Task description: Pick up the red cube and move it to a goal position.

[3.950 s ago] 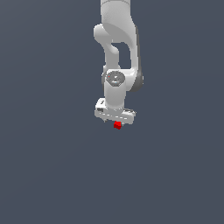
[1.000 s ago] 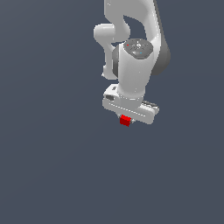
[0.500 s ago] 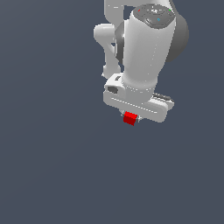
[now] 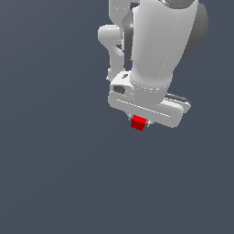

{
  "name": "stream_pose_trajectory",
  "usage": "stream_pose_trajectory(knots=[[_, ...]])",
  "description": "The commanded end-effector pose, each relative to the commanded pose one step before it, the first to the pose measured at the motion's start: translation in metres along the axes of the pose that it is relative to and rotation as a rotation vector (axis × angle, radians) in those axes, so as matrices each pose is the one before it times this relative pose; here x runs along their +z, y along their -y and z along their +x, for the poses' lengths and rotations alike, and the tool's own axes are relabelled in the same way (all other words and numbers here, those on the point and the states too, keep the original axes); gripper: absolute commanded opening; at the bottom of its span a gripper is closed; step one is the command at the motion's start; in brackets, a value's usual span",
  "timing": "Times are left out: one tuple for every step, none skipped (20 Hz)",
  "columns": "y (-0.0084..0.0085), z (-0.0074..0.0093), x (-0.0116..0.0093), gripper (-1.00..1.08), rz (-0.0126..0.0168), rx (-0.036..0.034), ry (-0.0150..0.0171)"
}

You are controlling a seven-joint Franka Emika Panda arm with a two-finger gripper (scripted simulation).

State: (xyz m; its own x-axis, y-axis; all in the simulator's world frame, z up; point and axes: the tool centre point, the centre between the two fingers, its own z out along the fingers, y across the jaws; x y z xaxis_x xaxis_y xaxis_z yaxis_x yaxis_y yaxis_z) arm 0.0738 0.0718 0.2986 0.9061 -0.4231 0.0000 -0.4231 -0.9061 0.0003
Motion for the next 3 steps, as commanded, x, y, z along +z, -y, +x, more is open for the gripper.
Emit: stream_pose_trajectory(knots=[[0.00098,0.00134,-0.00233,-1.0,0.00009,0.0,-0.00013],[0.00014,0.0002,-0.00013,-1.0,0.0,0.0,0.0],[0.00004,0.00007,0.00001,-1.0,0.0,0.0,0.0]])
